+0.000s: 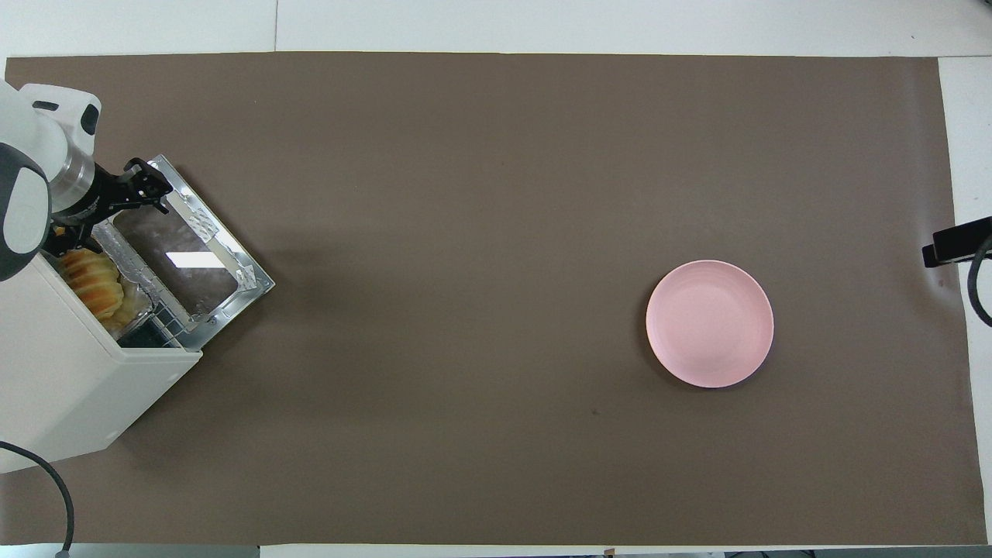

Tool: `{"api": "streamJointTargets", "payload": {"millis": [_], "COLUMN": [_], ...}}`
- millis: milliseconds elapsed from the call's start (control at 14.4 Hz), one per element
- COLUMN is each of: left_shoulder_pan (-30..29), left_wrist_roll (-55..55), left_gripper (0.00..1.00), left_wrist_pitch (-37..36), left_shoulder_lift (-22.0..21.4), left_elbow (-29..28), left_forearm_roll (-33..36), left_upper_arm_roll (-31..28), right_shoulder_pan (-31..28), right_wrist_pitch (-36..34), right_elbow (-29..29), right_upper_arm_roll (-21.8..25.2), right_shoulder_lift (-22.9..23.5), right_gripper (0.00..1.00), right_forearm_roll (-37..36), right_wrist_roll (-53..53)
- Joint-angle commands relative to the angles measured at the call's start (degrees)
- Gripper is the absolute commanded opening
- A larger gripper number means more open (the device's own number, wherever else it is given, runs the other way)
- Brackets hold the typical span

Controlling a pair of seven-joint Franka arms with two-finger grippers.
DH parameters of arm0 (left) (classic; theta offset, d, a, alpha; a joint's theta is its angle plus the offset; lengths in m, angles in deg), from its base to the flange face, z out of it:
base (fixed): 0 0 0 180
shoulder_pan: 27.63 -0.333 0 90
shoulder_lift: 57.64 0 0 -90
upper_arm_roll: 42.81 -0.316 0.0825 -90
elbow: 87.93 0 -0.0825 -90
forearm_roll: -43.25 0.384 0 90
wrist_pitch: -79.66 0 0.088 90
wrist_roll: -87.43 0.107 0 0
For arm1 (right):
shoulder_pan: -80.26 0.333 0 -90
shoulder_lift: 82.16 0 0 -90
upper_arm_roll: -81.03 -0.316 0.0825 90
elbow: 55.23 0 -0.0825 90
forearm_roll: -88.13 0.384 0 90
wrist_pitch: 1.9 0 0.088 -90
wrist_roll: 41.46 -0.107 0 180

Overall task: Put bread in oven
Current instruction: 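Release the tray and draw the left gripper back out of the oven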

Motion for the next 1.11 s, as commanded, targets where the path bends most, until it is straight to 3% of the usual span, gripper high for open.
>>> {"api": "streamJointTargets", "payload": {"millis": [0,417,696,1043], "left_shoulder_pan": [0.99,-2.43,-1.21,3.97], "left_wrist_roll": [4.22,29.71,29.56,30.26], "left_gripper": [1.0,1.0,1.0,1.0], "left_wrist_pitch": [-2.29,-2.38,-7.9,-7.29], "left_shoulder_lift": [-0.52,-7.19,-11.76,-12.04], "left_elbow": [2.88,1.74,2.27,2.71], "left_forearm_roll": [-0.2,-2.99,-6.87,-6.7], "left_upper_arm_roll": [-0.55,-0.64,-0.47,-0.47], "right_shoulder_pan": [0.0,0.0,0.0,0.0], "right_wrist_pitch": [-0.23,-0.23,-0.23,-0.23], "right_elbow": [1.45,1.45,1.45,1.45], "right_upper_arm_roll": [-0.25,-0.25,-0.25,-0.16], "right_shoulder_lift": [-1.41,-1.41,-1.41,-1.41], "right_gripper": [1.0,1.0,1.0,1.0], "right_forearm_roll": [-0.68,-0.68,-0.68,-0.68], "right_wrist_roll": [-0.92,-0.92,-0.92,-0.92]}}
